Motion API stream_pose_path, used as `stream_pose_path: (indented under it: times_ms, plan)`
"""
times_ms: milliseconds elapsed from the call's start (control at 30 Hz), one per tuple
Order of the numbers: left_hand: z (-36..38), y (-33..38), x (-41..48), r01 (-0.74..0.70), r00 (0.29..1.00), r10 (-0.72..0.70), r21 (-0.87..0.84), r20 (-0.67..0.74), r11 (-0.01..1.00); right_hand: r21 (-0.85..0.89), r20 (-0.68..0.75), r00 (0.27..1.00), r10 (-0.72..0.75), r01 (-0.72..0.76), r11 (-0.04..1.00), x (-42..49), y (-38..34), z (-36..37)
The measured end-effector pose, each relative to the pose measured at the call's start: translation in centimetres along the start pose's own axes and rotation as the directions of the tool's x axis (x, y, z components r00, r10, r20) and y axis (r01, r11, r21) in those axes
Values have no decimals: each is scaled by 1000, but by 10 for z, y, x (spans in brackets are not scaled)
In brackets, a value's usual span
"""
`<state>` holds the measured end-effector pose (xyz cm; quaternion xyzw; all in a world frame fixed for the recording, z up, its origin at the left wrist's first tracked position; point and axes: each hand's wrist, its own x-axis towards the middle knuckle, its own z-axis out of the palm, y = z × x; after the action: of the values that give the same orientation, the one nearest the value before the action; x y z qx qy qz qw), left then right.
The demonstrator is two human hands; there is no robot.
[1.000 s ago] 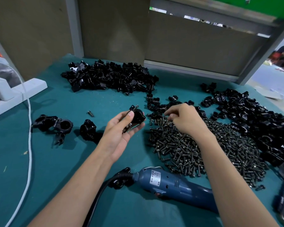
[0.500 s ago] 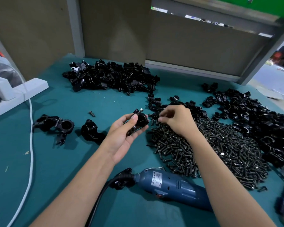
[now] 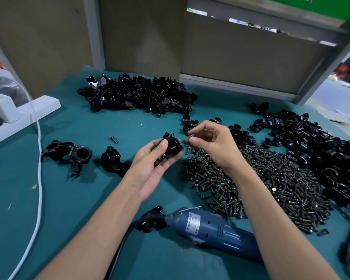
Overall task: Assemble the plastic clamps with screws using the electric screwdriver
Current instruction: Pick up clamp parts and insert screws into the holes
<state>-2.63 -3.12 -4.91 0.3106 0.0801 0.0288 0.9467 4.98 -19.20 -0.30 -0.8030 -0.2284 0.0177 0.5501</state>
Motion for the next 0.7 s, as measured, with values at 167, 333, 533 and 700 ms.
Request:
stream_pose_path:
  times_ms: [167, 333, 533, 700]
  plan:
    - [-1, 3, -1, 3, 1000, -3, -17, -11, 1000, -544, -389, 921, 28, -254, 800, 3, 16, -25]
    - [3, 3, -3, 9, 1000, -9, -12, -18, 1000, -698, -209, 976, 61, -193, 690, 6, 26, -18]
    - [3, 2, -3, 18, 1000, -18, 29, -15, 999, -728, -80, 981, 178, -180, 662, 15, 24, 6]
    - [2, 2, -3, 12, 1000, -12, 34, 3, 999, -801, -35, 979, 202, -149, 579, 19, 21, 8]
